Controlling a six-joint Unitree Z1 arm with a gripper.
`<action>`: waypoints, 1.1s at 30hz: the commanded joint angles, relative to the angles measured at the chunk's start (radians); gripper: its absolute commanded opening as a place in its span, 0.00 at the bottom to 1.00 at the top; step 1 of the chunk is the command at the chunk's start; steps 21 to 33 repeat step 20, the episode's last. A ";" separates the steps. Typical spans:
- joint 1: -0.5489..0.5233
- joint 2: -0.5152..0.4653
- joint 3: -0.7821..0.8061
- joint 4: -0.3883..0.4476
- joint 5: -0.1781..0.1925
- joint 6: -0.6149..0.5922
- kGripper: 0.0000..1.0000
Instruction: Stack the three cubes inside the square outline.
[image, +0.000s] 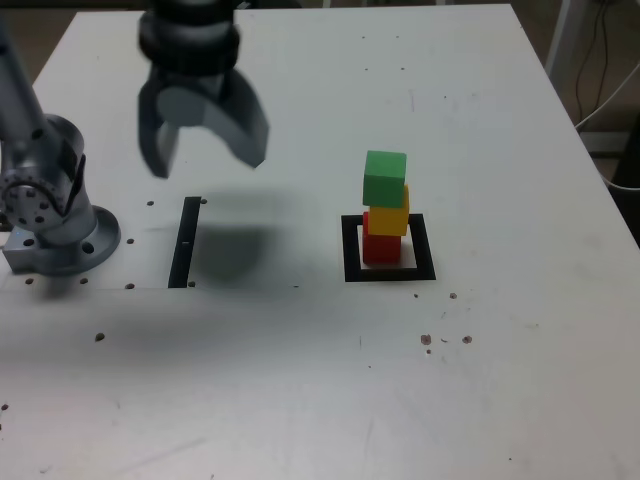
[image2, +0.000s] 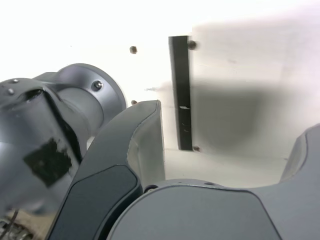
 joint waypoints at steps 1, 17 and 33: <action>0.011 -0.025 0.073 -0.050 0.001 -0.003 0.94; 0.021 -0.030 0.350 -0.365 -0.029 -0.003 0.94; 0.021 -0.027 0.365 -0.389 -0.034 -0.003 0.94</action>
